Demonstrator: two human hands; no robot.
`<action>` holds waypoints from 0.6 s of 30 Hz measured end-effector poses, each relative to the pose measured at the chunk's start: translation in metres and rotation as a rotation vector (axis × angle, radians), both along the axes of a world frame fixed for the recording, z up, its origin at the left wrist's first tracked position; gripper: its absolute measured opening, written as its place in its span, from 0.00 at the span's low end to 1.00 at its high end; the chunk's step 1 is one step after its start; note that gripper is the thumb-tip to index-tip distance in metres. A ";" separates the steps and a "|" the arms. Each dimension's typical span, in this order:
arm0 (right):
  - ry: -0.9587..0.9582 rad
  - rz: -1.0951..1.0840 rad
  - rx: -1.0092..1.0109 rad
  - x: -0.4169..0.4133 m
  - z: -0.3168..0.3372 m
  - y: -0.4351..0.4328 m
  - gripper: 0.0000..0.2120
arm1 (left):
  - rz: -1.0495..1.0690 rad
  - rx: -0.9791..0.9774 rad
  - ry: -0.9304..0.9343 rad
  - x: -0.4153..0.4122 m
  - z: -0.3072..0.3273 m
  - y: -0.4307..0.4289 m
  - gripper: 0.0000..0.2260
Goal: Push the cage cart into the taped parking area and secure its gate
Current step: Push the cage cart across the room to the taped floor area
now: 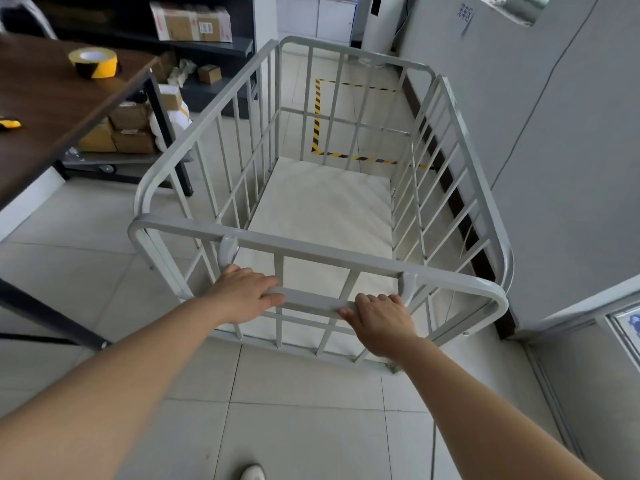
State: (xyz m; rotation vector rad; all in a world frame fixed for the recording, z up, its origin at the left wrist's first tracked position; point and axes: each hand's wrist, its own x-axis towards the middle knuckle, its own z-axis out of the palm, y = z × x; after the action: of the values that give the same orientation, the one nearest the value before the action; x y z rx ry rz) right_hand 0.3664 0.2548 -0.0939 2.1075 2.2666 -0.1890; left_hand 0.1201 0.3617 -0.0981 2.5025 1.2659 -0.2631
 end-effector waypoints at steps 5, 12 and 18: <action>0.009 -0.026 0.000 0.008 0.001 0.042 0.34 | -0.022 0.026 0.011 0.010 0.001 0.040 0.16; -0.020 -0.044 -0.020 0.015 0.001 0.099 0.32 | -0.021 0.043 0.021 0.020 -0.003 0.098 0.18; -0.008 -0.049 -0.025 0.022 0.003 0.144 0.34 | -0.013 0.045 0.030 0.028 -0.002 0.142 0.15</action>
State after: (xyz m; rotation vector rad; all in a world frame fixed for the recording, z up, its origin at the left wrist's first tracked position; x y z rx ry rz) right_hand 0.3888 0.3986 -0.0909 2.1484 2.1985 -0.2088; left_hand 0.1486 0.5038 -0.1000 2.5552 1.2809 -0.2794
